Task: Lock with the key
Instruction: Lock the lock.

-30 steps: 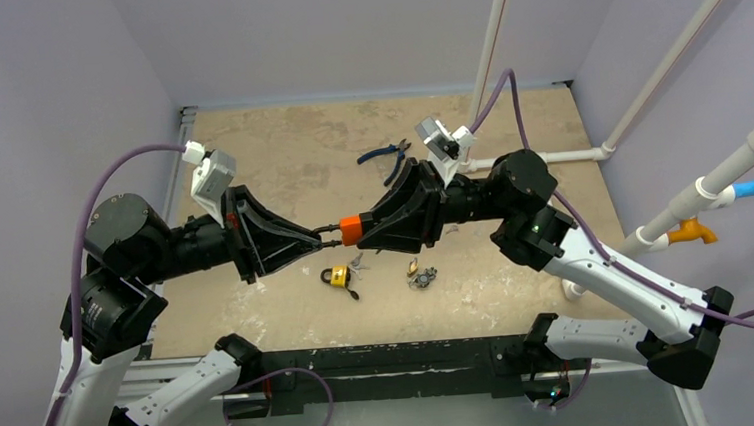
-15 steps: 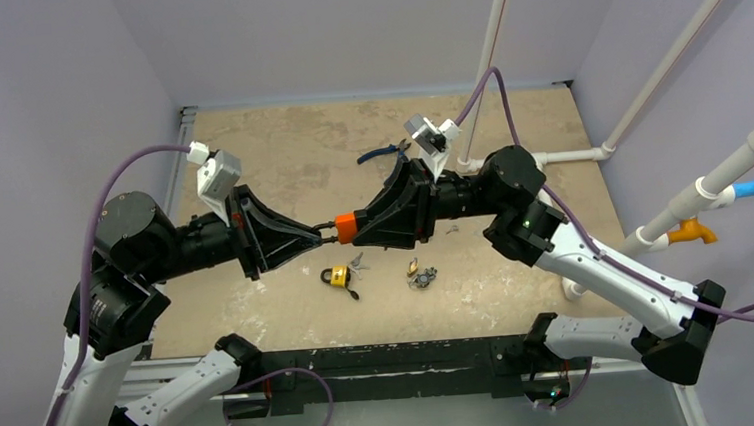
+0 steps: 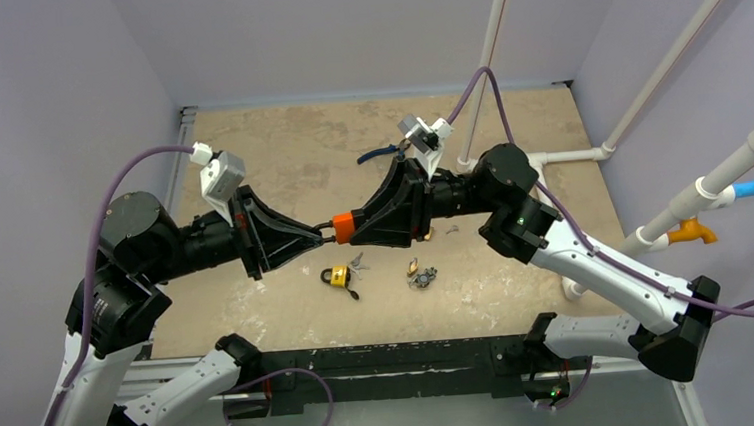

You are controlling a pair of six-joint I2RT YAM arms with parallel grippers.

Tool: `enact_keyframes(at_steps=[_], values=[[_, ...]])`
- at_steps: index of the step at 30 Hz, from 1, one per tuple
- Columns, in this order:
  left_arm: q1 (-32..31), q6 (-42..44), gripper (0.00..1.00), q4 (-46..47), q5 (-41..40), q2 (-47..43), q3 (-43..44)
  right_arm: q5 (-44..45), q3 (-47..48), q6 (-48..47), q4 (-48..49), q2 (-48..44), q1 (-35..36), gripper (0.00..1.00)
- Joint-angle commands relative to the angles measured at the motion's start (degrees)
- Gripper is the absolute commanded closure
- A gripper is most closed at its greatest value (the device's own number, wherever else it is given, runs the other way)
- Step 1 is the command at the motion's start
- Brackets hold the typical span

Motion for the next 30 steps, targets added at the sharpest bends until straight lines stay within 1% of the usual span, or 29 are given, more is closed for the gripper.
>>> enact_keyframes(at_steps=[1, 30], values=[[-1.35, -0.34, 1.00, 4.62, -0.42, 3.57, -1.02, 0.32, 1.41, -0.76, 1.94, 1.34, 1.51, 1.00], [-3.93, -0.43, 1.00, 5.26, -1.72, 5.84, 0.22, 0.32, 2.03, -2.78, -0.33, 2.31, 2.23, 1.00]])
